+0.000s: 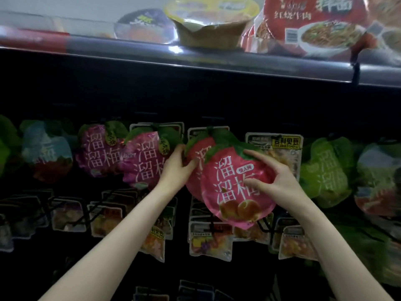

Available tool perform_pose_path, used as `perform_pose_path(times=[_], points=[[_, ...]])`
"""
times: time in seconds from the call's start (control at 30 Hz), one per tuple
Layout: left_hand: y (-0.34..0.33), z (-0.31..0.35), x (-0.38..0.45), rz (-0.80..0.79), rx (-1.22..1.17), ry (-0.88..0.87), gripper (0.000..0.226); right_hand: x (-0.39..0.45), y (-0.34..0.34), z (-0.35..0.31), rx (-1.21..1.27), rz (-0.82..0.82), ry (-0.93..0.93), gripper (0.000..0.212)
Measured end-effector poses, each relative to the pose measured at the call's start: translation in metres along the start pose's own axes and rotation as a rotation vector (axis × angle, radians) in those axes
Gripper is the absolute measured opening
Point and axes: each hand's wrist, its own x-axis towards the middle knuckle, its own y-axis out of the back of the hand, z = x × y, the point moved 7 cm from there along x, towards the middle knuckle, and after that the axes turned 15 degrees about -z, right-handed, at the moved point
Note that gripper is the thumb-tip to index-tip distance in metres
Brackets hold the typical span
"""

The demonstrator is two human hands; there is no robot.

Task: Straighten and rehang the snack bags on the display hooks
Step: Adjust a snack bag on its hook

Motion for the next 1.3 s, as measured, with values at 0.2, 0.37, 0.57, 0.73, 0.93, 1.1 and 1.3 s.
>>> perform_pose_path(times=[0.2, 0.37, 0.57, 0.73, 0.93, 1.1, 1.3], points=[[0.004, 0.007, -0.020, 0.107, 0.197, -0.087, 0.029, -0.002, -0.001, 0.001, 0.012, 0.012, -0.001, 0.055], [0.044, -0.015, -0.034, 0.241, 0.953, -0.096, 0.044, 0.005, -0.017, -0.002, 0.018, 0.019, 0.005, 0.055], [0.078, -0.053, -0.018, 0.064, 1.066, 0.130, 0.052, 0.014, -0.035, -0.002, -0.032, 0.001, -0.006, 0.057], [0.104, -0.065, -0.017, 0.085, 0.893, 0.179, 0.050, 0.014, -0.037, 0.000, -0.042, 0.008, -0.032, 0.057], [0.094, -0.022, -0.032, 0.085, 0.326, -0.129, 0.040, 0.030, -0.059, -0.021, 0.041, -0.036, 0.033, 0.054], [0.100, -0.023, -0.022, -0.003, -0.273, 0.007, 0.048, 0.063, -0.098, -0.041, -0.063, -0.158, 0.109, 0.056], [0.125, -0.003, -0.010, 0.186, -0.275, -0.095, 0.014, 0.102, -0.122, -0.053, -0.131, -0.071, 0.160, 0.058]])
